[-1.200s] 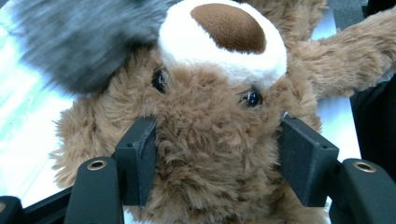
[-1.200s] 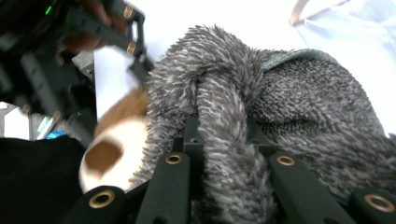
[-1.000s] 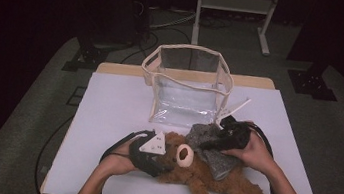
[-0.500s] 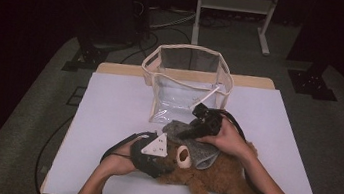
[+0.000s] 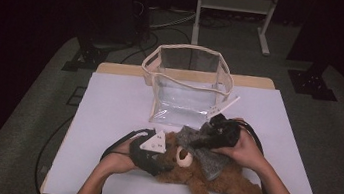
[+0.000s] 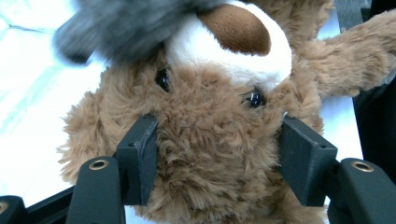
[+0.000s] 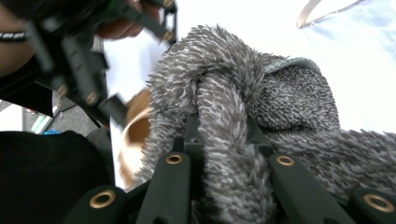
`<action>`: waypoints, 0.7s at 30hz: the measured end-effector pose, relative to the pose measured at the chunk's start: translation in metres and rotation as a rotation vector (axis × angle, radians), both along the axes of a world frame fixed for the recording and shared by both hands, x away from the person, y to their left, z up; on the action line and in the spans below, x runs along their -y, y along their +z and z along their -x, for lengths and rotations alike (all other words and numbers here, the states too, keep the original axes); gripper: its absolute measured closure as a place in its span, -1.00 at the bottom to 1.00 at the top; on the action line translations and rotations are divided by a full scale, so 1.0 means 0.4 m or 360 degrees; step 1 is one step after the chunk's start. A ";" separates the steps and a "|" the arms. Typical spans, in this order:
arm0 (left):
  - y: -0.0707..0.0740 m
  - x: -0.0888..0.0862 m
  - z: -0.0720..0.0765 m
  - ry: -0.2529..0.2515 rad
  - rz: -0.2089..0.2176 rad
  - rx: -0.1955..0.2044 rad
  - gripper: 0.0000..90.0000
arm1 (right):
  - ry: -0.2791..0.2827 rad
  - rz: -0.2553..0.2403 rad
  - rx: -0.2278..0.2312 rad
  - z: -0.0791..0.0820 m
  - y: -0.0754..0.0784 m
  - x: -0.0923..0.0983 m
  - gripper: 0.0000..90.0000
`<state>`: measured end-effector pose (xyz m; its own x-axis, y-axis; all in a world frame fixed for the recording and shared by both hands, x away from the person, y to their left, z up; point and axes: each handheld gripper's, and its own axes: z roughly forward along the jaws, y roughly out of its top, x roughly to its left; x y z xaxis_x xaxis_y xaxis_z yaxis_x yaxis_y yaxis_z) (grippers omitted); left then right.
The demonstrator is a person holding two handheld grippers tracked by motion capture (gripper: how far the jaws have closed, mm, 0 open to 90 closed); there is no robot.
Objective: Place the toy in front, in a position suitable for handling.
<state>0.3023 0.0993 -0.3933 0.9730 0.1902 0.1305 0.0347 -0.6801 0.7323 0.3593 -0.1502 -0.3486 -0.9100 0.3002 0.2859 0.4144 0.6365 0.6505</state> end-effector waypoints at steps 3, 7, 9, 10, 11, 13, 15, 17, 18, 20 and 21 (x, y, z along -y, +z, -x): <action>0.004 0.001 -0.008 0.0016 0.0007 -0.0013 -0.20 | -0.0011 -0.0012 0.0022 0.040 0.007 0.028 0.70; 0.009 0.001 -0.028 0.0074 0.0026 -0.0029 -0.21 | 0.0016 -0.0011 0.0075 0.090 0.021 0.033 0.70; 0.008 0.000 -0.039 0.0094 0.0048 -0.0042 -0.21 | 0.0030 0.0008 0.0105 0.102 0.022 0.022 0.70; 0.008 0.000 -0.039 0.0094 0.0048 -0.0042 -0.21 | 0.0030 0.0008 0.0105 0.102 0.022 0.022 0.70; 0.007 -0.002 -0.045 0.0109 0.0060 -0.0050 -0.21 | 0.0031 0.0018 0.0117 0.101 0.020 0.015 0.70; 0.006 -0.014 -0.054 0.0127 0.0093 -0.0068 -0.23 | 0.0020 0.0046 0.0130 0.083 0.006 -0.002 0.70; 0.009 -0.030 -0.053 0.0144 0.0144 -0.0067 -0.23 | 0.0002 0.0055 0.0141 0.067 -0.001 -0.005 0.70; 0.014 -0.047 -0.050 0.0139 0.0134 -0.0051 -0.23 | -0.0037 0.0053 0.0135 0.048 -0.003 0.000 0.70; 0.014 -0.047 -0.050 0.0139 0.0134 -0.0051 -0.23 | -0.0052 0.0050 0.0140 0.041 -0.004 0.003 0.70; 0.012 -0.060 -0.049 0.0151 0.0113 -0.0053 -0.22 | -0.0089 0.0043 0.0134 0.024 -0.006 0.012 0.70; 0.006 -0.065 -0.051 0.0159 0.0129 -0.0067 -0.18 | -0.0101 0.0039 0.0132 0.016 -0.008 0.015 0.70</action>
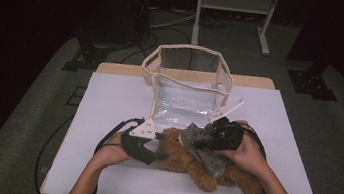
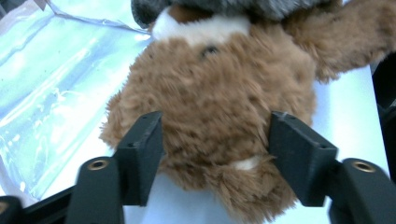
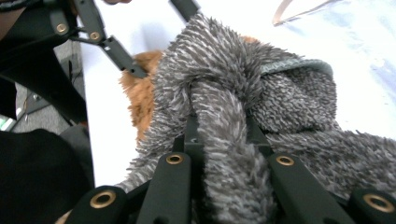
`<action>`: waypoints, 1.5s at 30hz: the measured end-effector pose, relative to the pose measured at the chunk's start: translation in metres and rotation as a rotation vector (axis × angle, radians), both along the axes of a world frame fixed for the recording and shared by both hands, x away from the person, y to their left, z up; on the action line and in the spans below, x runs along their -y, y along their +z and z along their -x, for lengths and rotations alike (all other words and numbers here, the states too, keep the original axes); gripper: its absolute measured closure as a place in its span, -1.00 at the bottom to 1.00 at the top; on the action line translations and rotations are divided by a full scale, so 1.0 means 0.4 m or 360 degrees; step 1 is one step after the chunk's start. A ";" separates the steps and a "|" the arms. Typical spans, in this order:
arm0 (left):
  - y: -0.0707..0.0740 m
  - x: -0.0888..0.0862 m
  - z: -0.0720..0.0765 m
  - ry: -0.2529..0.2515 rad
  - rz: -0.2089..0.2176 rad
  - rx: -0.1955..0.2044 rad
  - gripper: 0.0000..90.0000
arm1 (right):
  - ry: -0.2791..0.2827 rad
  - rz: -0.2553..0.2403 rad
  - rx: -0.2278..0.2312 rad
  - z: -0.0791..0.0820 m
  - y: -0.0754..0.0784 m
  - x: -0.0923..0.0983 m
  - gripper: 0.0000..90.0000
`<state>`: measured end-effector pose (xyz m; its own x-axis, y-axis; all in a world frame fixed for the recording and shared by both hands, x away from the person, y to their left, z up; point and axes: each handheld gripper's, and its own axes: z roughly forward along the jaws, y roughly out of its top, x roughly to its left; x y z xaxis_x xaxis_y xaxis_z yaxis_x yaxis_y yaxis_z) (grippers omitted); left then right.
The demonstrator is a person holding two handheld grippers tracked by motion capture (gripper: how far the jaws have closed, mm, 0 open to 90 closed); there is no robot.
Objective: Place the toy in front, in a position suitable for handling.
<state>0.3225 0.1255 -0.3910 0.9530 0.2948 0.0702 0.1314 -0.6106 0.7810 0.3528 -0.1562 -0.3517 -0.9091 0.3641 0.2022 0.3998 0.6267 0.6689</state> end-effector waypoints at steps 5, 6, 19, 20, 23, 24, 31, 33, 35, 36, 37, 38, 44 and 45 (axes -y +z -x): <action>-0.012 0.015 -0.004 0.0000 -0.0007 -0.0003 -0.10 | -0.0004 -0.0015 0.0003 -0.008 0.003 -0.006 0.70; -0.013 0.021 -0.008 0.0000 -0.0007 0.0001 -0.10 | 0.0007 -0.0005 0.0035 0.005 0.013 -0.015 0.70; -0.011 0.017 -0.022 0.0050 0.0020 0.0001 -0.13 | 0.0123 0.0072 0.0061 0.072 -0.018 -0.018 0.70; -0.011 0.015 -0.023 0.0058 0.0034 -0.0004 -0.13 | 0.0111 0.0064 0.0048 0.077 -0.023 -0.004 0.70; -0.011 0.014 -0.022 0.0066 0.0035 -0.0005 -0.13 | 0.0104 0.0051 0.0028 0.090 -0.028 0.019 0.70; -0.012 0.015 -0.022 0.0054 0.0028 -0.0006 -0.12 | 0.0100 0.0049 0.0030 0.095 -0.027 0.024 0.70; -0.015 0.027 -0.015 0.0018 0.0039 -0.0026 -0.07 | 0.0108 0.0019 0.0094 0.084 0.001 -0.007 0.70; -0.014 0.030 -0.011 -0.0001 0.0036 -0.0019 -0.07 | 0.0115 0.0009 0.0108 0.072 0.014 -0.026 0.70; -0.015 0.035 -0.003 -0.0006 0.0035 -0.0008 -0.06 | 0.0117 0.0016 0.0120 0.060 0.028 -0.048 0.70; -0.015 0.035 -0.003 -0.0006 0.0035 -0.0008 -0.06 | 0.0121 0.0028 0.0127 0.052 0.034 -0.060 0.70; -0.016 0.035 -0.001 -0.0004 0.0033 -0.0008 -0.06 | 0.0121 0.0028 0.0127 0.052 0.034 -0.060 0.70; -0.017 0.035 0.001 0.0003 0.0034 -0.0008 -0.06 | 0.0138 0.0046 0.0145 0.040 0.040 -0.073 0.70; -0.016 0.042 0.013 -0.0019 0.0025 0.0023 -0.04 | 0.0102 0.0071 0.0122 -0.022 0.063 -0.127 0.70; -0.015 0.043 0.015 -0.0028 0.0013 0.0023 -0.04 | 0.0089 0.0074 0.0110 -0.029 0.063 -0.135 0.70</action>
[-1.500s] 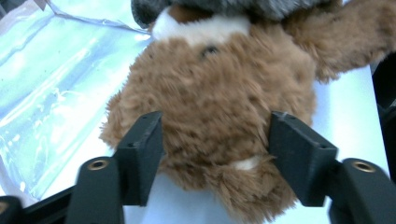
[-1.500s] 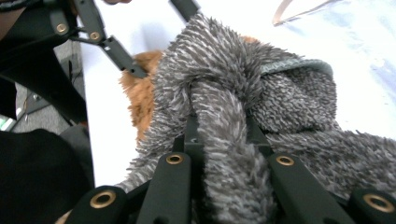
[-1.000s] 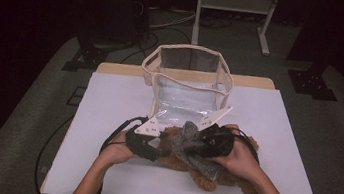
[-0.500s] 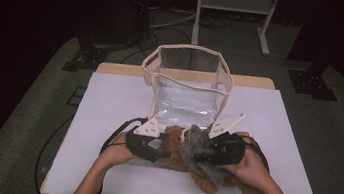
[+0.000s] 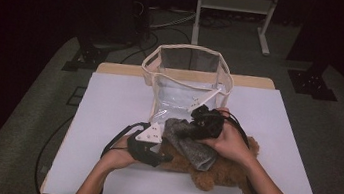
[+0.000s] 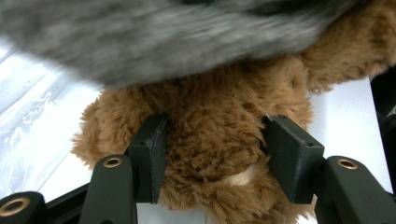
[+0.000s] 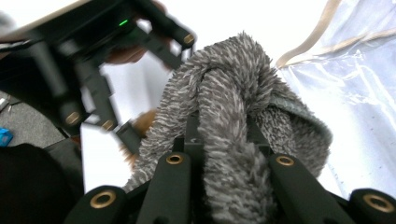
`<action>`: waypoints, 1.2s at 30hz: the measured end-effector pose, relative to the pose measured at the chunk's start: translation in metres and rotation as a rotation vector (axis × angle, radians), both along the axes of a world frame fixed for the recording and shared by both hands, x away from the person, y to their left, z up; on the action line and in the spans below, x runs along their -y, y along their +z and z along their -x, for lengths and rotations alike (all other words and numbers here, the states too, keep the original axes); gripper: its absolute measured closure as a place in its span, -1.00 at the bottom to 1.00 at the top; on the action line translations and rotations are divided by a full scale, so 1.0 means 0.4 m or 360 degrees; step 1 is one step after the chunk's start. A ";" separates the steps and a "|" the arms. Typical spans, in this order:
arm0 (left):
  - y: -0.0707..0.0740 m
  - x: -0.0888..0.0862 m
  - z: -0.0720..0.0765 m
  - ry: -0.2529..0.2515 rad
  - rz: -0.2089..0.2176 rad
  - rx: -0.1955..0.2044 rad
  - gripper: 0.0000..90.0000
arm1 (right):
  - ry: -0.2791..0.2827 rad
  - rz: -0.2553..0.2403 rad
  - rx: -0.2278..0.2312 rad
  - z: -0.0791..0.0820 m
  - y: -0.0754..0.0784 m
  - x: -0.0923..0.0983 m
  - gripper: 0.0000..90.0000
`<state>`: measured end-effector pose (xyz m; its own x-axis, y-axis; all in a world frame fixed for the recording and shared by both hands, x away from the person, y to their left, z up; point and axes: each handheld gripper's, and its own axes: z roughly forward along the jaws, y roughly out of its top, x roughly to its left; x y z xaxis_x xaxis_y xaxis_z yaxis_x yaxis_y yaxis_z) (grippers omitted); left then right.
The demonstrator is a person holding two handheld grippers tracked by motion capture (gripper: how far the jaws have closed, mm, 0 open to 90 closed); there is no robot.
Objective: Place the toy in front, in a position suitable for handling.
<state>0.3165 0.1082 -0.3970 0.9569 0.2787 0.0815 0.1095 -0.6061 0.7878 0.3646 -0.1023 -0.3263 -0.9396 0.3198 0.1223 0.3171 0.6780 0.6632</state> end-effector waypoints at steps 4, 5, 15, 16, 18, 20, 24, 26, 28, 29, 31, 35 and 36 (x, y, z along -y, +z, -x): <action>0.000 0.002 0.004 -0.0010 -0.0010 0.0008 -0.04 | -0.0013 0.0027 -0.0041 -0.030 -0.007 -0.023 0.70; 0.000 0.003 0.005 -0.0021 -0.0011 0.0010 -0.05 | -0.0020 0.0044 -0.0058 -0.045 -0.014 -0.037 0.70; -0.003 -0.002 0.006 -0.0044 -0.0020 -0.0003 -0.08 | -0.0038 0.0062 -0.0149 -0.085 -0.050 -0.052 0.70; -0.003 -0.002 0.006 -0.0044 -0.0020 -0.0003 -0.09 | -0.0038 0.0062 -0.0149 -0.085 -0.050 -0.052 0.70; -0.002 -0.003 0.007 -0.0044 -0.0012 -0.0004 -0.10 | -0.0047 0.0042 -0.0141 -0.077 -0.044 -0.035 0.70; 0.000 -0.003 0.007 -0.0055 -0.0013 -0.0002 -0.11 | -0.0049 0.0015 -0.0134 -0.066 -0.041 -0.012 0.70; 0.002 -0.004 0.009 -0.0069 -0.0026 0.0010 -0.12 | -0.0069 -0.0048 -0.0093 -0.030 -0.025 0.040 0.70; 0.002 -0.004 0.008 -0.0066 -0.0032 0.0013 -0.12 | -0.0077 -0.0059 -0.0081 -0.023 -0.021 0.052 0.70; 0.003 -0.004 0.007 -0.0058 -0.0035 0.0019 -0.12 | -0.0091 -0.0072 -0.0064 -0.010 -0.016 0.078 0.70; 0.004 -0.004 0.006 -0.0053 -0.0036 0.0021 -0.12 | -0.0112 -0.0074 -0.0069 0.004 -0.018 0.102 0.70; 0.004 -0.004 0.006 -0.0042 -0.0027 0.0027 -0.11 | -0.0124 -0.0057 -0.0069 0.019 -0.026 0.126 0.70; 0.013 -0.009 -0.001 -0.0014 -0.0020 0.0039 -0.11 | -0.0148 -0.0031 -0.0067 0.050 -0.045 0.165 0.70; 0.017 -0.011 -0.002 -0.0015 -0.0011 0.0044 -0.11 | -0.0157 -0.0024 -0.0064 0.059 -0.048 0.173 0.70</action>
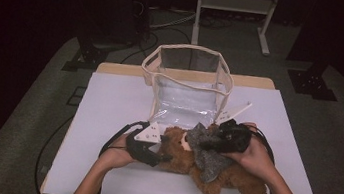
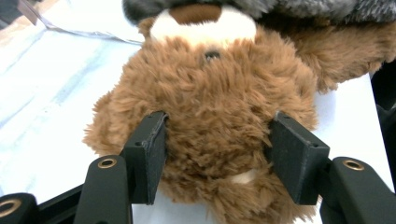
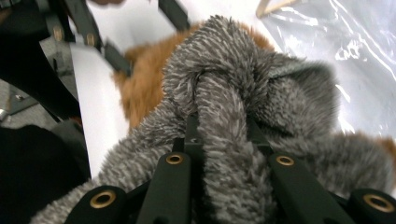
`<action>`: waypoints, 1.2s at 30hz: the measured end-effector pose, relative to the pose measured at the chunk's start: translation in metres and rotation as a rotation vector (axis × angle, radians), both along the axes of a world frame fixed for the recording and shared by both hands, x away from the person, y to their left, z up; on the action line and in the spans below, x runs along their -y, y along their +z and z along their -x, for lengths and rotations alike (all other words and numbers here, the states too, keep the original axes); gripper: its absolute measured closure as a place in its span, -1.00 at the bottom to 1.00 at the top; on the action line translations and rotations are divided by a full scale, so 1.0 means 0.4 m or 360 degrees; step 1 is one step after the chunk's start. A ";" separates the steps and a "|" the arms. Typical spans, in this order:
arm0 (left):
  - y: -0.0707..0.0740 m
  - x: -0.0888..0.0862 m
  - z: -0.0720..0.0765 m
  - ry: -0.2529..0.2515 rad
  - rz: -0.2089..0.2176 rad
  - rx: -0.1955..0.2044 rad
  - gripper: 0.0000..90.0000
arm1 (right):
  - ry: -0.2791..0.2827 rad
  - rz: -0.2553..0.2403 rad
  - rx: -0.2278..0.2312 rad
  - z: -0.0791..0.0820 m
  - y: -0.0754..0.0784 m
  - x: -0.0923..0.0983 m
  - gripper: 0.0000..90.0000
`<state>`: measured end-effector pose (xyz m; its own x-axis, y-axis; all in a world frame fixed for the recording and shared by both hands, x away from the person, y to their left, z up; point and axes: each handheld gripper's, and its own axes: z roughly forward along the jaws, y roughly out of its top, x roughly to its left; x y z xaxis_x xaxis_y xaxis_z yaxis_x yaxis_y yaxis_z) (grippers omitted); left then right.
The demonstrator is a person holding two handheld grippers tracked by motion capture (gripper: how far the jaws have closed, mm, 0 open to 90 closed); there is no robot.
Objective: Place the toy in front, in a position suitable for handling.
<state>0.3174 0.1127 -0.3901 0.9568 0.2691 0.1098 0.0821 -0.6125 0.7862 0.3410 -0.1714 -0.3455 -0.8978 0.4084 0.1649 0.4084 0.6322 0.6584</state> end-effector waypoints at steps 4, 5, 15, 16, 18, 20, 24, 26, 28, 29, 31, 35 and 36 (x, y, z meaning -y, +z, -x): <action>0.012 -0.005 -0.003 0.0000 0.0012 0.0008 -0.06 | 0.0002 -0.0017 0.0008 0.020 -0.004 0.020 0.70; 0.015 -0.005 -0.005 -0.0006 0.0003 0.0011 -0.06 | 0.0004 -0.0014 0.0019 0.027 -0.001 0.022 0.70; 0.004 0.012 -0.026 0.0005 -0.0010 -0.0015 -0.03 | 0.0158 -0.0025 0.0105 0.059 0.016 -0.063 0.70; 0.004 0.012 -0.026 0.0005 -0.0010 -0.0015 -0.03 | 0.0158 -0.0025 0.0105 0.059 0.016 -0.063 0.70; 0.006 0.007 -0.027 0.0003 -0.0012 -0.0011 -0.04 | 0.0164 0.0018 0.0111 0.051 0.004 -0.083 0.70; 0.008 -0.007 -0.023 0.0003 -0.0011 -0.0011 -0.04 | 0.0139 0.0021 0.0104 0.040 -0.003 -0.077 0.70; 0.003 -0.023 -0.017 0.0013 -0.0020 -0.0026 -0.03 | 0.0083 0.0018 0.0093 0.024 -0.011 -0.052 0.70; -0.002 -0.029 -0.016 0.0022 -0.0019 -0.0037 -0.02 | 0.0052 0.0005 0.0076 0.017 -0.015 -0.040 0.70; -0.005 -0.028 -0.017 0.0029 -0.0013 -0.0040 -0.02 | 0.0048 -0.0002 0.0076 0.012 -0.016 -0.036 0.70; -0.006 -0.020 -0.019 0.0023 -0.0025 -0.0035 -0.02 | 0.0045 0.0006 0.0078 0.015 -0.015 -0.040 0.70; -0.007 -0.013 -0.022 0.0020 -0.0031 -0.0034 -0.02 | 0.0058 0.0014 0.0090 0.018 -0.012 -0.045 0.70; -0.006 0.000 -0.033 0.0007 -0.0043 -0.0030 -0.01 | 0.0079 0.0008 0.0105 0.027 -0.004 -0.057 0.70; -0.006 0.000 -0.033 0.0007 -0.0043 -0.0030 -0.01 | 0.0088 0.0000 0.0108 0.029 -0.002 -0.062 0.70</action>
